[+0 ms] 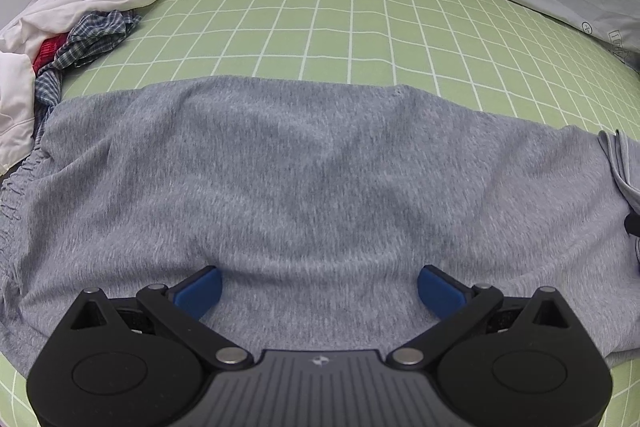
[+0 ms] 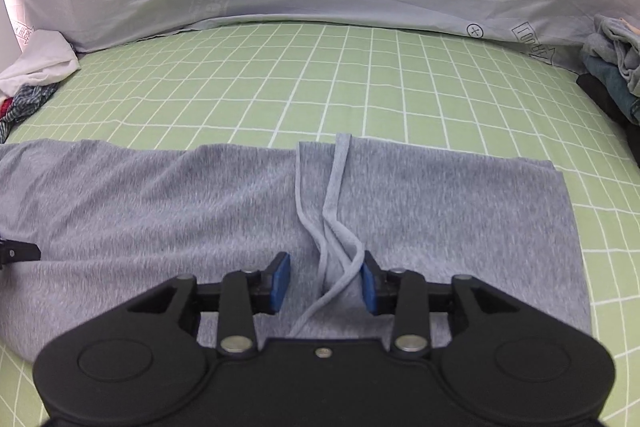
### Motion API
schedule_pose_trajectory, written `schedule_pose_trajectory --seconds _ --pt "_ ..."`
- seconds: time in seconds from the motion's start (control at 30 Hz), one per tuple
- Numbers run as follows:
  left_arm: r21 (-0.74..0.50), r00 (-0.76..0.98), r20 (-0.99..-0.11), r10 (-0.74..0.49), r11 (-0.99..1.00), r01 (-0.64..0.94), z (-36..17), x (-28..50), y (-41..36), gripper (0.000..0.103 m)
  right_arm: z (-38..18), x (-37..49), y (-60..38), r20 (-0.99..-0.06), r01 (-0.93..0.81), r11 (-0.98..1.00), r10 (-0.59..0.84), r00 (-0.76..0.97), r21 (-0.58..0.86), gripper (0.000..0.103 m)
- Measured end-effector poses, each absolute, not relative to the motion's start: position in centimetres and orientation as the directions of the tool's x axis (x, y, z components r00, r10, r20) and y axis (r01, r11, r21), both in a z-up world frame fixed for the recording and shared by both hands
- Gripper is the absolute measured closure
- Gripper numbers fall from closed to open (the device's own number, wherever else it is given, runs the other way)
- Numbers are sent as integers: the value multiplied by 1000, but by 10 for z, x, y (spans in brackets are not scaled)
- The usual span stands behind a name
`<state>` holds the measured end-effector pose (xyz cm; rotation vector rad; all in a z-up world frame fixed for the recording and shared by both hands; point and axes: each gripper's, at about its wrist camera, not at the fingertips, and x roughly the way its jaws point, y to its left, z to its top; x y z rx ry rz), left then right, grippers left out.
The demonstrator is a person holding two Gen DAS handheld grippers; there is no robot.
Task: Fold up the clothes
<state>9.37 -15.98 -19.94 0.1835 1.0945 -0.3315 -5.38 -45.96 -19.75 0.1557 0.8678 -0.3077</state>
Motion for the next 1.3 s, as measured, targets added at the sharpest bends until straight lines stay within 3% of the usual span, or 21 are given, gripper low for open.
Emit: schedule_pose_trajectory --seconds 0.17,0.2,0.27,0.37,0.53,0.9,1.1,1.17,1.23,1.3 --pt "-47 468 -869 -162 968 248 -190 85 -112 0 -204 -63 -445 -781 377 925 -276 561 -56 7" --pt "-55 485 -861 -150 977 204 -187 83 -97 0 -207 -65 -443 -784 389 919 -290 549 -67 4" --pt "-79 512 -849 -128 990 117 -183 79 -70 0 -212 -69 -438 -791 413 906 -317 524 -90 0" --pt "-140 545 -832 -104 990 -25 -177 73 -28 0 -215 -80 -443 -775 484 875 -310 550 -7 0" --pt "-213 575 -815 -68 959 -189 -172 68 22 0 -219 -84 -437 -741 485 875 -337 581 -18 0" --pt "-168 566 -824 -19 962 -213 -193 86 38 2 -226 -92 -429 -675 507 862 -381 632 -11 0" --pt "-159 585 -811 5 960 -229 -200 96 35 19 -227 -93 -430 -671 504 864 -380 637 -10 0" --pt "-152 599 -800 29 956 -250 -199 96 36 33 -227 -93 -430 -669 502 865 -379 640 -10 0" --pt "-174 605 -796 30 945 -276 -197 96 40 64 -227 -93 -430 -666 497 868 -376 644 -9 0" --pt "-248 618 -786 -16 924 -291 -195 96 46 84 -227 -94 -431 -664 492 871 -373 648 -9 0"
